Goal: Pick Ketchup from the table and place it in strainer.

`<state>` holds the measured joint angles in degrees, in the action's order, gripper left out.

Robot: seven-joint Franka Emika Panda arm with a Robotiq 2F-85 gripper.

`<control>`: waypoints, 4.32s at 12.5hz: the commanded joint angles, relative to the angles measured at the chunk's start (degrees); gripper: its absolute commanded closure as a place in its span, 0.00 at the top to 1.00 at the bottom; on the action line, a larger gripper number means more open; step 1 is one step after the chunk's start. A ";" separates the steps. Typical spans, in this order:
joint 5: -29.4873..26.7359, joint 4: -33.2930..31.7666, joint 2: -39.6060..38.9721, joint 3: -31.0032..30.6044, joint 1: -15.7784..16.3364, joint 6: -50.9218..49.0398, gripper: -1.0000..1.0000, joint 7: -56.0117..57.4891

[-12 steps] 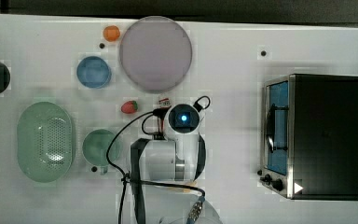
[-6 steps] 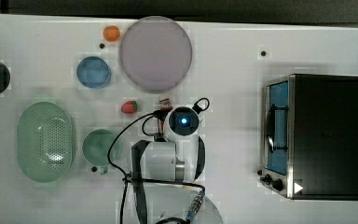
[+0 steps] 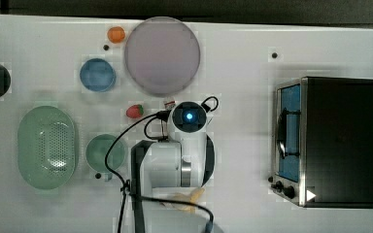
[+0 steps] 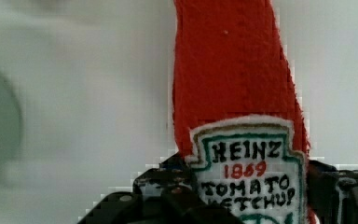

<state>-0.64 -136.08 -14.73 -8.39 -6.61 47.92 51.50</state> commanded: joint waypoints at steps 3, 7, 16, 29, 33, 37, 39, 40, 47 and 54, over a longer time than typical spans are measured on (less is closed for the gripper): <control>-0.16 10.93 15.44 -1.38 0.42 -21.41 0.62 -1.60; -1.05 17.07 17.70 -6.58 1.63 -29.83 0.62 -9.48; -1.54 17.18 12.96 -26.35 3.58 -21.95 0.62 -36.33; 4.44 14.28 -7.77 -33.70 7.53 7.22 1.00 -57.99; 3.12 15.03 -0.92 -33.45 3.63 6.95 1.00 -58.48; 2.74 16.56 8.85 -30.03 -3.22 1.12 1.00 -58.48; 2.74 18.90 12.94 -25.92 -5.86 -7.73 1.00 -58.47; 2.74 20.45 14.58 -23.48 -6.78 -12.81 1.00 -58.25; 0.79 34.56 19.16 -8.35 -7.72 -40.68 1.00 -55.60; 0.19 37.39 19.25 -3.71 -7.74 -45.68 1.00 -55.39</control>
<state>0.02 -99.48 4.00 -11.95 -15.47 2.11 -3.71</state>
